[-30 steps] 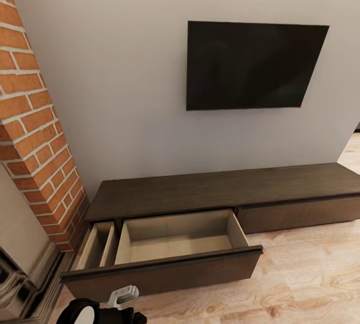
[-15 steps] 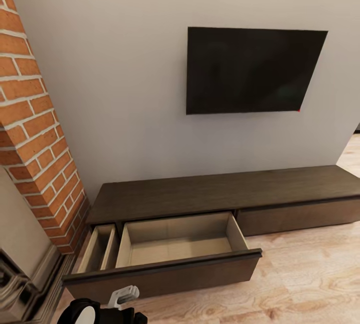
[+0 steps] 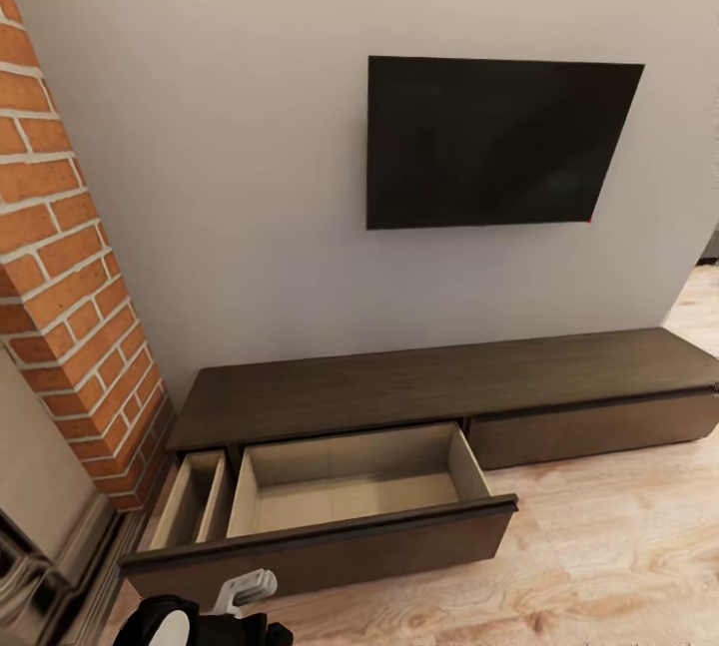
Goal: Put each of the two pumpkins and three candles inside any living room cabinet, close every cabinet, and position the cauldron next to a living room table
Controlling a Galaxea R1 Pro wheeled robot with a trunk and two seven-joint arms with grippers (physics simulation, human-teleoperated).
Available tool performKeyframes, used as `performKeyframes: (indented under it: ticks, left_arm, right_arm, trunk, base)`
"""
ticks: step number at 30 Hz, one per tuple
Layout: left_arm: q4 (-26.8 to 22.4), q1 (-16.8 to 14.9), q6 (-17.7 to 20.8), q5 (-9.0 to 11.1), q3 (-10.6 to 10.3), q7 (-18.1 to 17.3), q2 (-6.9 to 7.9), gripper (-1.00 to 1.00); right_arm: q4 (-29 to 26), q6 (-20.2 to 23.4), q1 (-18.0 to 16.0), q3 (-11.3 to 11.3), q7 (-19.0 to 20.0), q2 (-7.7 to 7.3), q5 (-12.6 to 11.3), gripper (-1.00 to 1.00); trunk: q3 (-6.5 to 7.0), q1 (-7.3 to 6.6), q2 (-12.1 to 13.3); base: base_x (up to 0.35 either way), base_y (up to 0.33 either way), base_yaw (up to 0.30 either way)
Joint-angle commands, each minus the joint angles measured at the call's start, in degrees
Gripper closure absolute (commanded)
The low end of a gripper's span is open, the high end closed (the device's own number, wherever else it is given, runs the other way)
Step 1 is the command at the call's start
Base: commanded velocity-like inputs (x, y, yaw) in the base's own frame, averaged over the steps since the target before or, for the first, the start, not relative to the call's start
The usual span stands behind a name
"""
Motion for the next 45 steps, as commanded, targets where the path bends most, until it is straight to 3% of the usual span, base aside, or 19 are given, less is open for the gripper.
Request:
performKeyframes:
  ticks: [1, 13, 28, 32, 45]
  left_arm:
    - [0.00, 0.00, 0.00, -0.03, -0.16, -0.01, 0.00, -1.00]
    - [0.00, 0.00, -0.01, -0.07, -0.67, -0.04, -0.07, -1.00]
    - [-0.05, 0.00, -0.01, -0.26, -0.78, -0.05, -0.07, -1.00]
    - [-0.08, 0.00, -0.01, -0.24, -0.74, -0.06, -0.09, -1.00]
    - [-0.09, 0.00, -0.09, -0.32, -0.80, 1.14, -0.09, -1.00]
  right_arm:
    - [0.00, -0.03, 0.00, 0.02, 0.00, 0.03, 0.02, -1.00]
    - [0.00, -3.82, 0.00, 0.24, -0.07, 0.38, 0.14, -1.00]
    - [0.02, -3.66, 0.15, 0.25, 0.00, -0.60, 0.10, -1.00]
    - [0.08, -3.42, 0.18, 0.23, 0.02, -2.03, -0.09, -1.00]
    - [0.09, -3.95, 0.18, 0.25, 0.00, -2.35, 0.10, -1.00]
  trunk:
    - [0.00, 0.00, 0.00]
    - [0.00, 0.00, 0.00]
    - [-0.16, 0.00, 0.00]
    - [0.38, -0.88, 1.60]
    - [2.00, -3.73, 6.82]
  base:
    - [0.000, 0.000, -0.220]
    - [-0.023, 0.000, -0.272]
    - [-0.045, -0.012, -0.284]
    - [0.000, 0.000, -0.267]
    - [0.000, 0.000, -0.244]
